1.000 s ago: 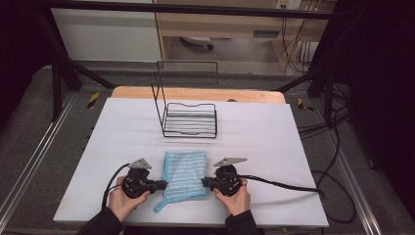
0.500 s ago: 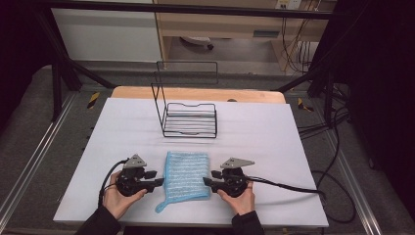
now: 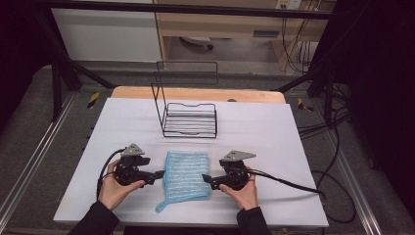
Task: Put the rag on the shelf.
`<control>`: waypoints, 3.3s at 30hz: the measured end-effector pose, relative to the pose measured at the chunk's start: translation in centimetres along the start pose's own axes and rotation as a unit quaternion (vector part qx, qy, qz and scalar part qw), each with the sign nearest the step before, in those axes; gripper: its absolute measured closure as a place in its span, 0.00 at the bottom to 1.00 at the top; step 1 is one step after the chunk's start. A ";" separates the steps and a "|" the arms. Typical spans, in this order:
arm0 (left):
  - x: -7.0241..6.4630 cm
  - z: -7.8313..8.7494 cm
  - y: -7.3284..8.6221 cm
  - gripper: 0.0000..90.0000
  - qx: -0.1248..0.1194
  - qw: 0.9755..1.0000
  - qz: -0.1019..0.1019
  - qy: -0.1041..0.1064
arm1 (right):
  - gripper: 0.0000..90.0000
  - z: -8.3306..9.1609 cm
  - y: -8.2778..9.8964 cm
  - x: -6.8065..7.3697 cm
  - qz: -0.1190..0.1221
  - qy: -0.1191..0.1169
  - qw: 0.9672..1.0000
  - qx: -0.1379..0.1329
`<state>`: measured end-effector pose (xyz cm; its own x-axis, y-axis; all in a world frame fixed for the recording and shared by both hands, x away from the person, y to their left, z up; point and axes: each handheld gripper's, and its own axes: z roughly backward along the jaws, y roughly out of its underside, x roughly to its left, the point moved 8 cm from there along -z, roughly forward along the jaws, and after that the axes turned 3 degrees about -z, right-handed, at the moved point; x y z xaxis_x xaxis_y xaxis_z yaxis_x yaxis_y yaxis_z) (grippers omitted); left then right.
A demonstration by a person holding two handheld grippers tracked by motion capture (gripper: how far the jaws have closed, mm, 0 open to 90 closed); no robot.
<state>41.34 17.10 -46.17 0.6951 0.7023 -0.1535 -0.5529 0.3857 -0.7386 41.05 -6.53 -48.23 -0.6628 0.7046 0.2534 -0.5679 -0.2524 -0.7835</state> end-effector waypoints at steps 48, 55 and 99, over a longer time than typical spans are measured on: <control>2.6 -7.5 -1.9 0.75 0.066 0.997 0.035 -0.023 | 0.08 0.0 -0.5 -1.5 -0.020 0.006 1.000 0.002; 2.4 -7.5 -1.9 0.80 0.065 0.997 0.034 -0.022 | 0.07 -0.5 -2.0 -2.1 -0.032 0.011 0.999 -0.014; 2.3 -7.4 -1.7 0.86 0.051 0.998 0.022 -0.019 | 0.89 -6.1 -2.3 -3.1 -0.097 -0.018 0.993 0.066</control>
<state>47.31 13.58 -50.13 0.6522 0.7415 -0.1577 -0.6280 0.4119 -0.6603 47.41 -4.13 -50.69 -0.5506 0.7247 0.4144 -0.7443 -0.2014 -0.6367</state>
